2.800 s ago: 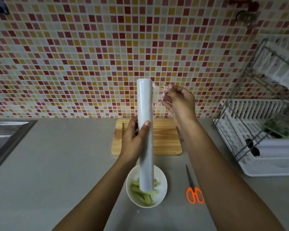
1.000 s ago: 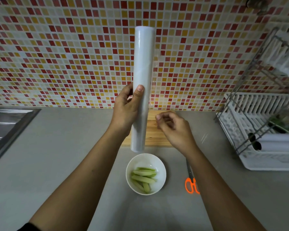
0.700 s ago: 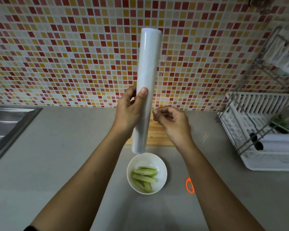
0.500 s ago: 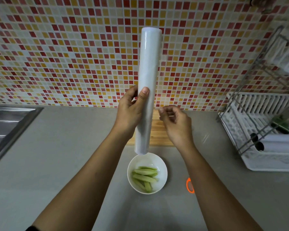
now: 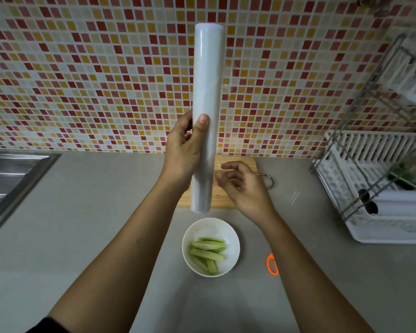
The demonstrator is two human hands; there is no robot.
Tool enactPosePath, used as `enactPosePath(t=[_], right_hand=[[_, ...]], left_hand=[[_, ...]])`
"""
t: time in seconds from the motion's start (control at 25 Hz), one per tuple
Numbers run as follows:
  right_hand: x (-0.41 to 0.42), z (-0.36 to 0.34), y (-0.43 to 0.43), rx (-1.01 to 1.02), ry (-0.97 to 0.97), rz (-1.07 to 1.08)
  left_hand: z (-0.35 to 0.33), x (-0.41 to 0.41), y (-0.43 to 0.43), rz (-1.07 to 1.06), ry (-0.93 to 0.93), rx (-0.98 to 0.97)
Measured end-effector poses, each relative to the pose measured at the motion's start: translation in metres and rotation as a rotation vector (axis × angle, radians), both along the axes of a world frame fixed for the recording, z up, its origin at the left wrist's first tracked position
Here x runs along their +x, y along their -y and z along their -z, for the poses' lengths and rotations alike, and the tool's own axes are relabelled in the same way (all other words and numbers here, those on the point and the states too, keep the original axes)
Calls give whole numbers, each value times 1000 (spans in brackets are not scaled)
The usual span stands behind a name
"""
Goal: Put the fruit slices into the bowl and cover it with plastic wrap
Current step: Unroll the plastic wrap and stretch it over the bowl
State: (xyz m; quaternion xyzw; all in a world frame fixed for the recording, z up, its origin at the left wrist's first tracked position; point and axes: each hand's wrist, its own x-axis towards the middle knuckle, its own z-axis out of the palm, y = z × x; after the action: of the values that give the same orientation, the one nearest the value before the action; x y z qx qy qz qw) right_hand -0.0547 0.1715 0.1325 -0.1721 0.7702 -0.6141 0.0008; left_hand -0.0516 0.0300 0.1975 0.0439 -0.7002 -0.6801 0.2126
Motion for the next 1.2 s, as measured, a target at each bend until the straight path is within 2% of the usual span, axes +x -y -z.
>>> enactPosePath(t=[0.08, 0.24, 0.28, 0.4, 0.56, 0.68, 0.8, 0.92, 1.04, 1.2], right_hand=[[3, 4, 1, 23, -10, -43], [0, 16, -4, 143, -175, 111], [1, 18, -5, 119, -163, 116], [8, 24, -6, -5, 39, -16], [9, 35, -7, 191, -59, 2], [9, 44, -17, 242, -107, 23], [18, 46, -24, 58, 12, 17], [15, 35, -5, -146, 94, 119], [0, 21, 17, -131, 194, 187], [1, 33, 24, -107, 45, 337]], left_hand=[[0, 0, 1, 10, 4, 18], [1, 0, 3, 31, 4, 32], [1, 0, 3, 29, -1, 42], [0, -2, 6, 8, 4, 66], [2, -1, 6, 40, -2, 63], [5, 1, 7, 70, 33, 72], [14, 7, 6, 84, 101, 52], [35, 18, -1, 123, 195, -20], [55, 29, -12, 197, 247, -4], [73, 38, -21, 181, 306, -15]])
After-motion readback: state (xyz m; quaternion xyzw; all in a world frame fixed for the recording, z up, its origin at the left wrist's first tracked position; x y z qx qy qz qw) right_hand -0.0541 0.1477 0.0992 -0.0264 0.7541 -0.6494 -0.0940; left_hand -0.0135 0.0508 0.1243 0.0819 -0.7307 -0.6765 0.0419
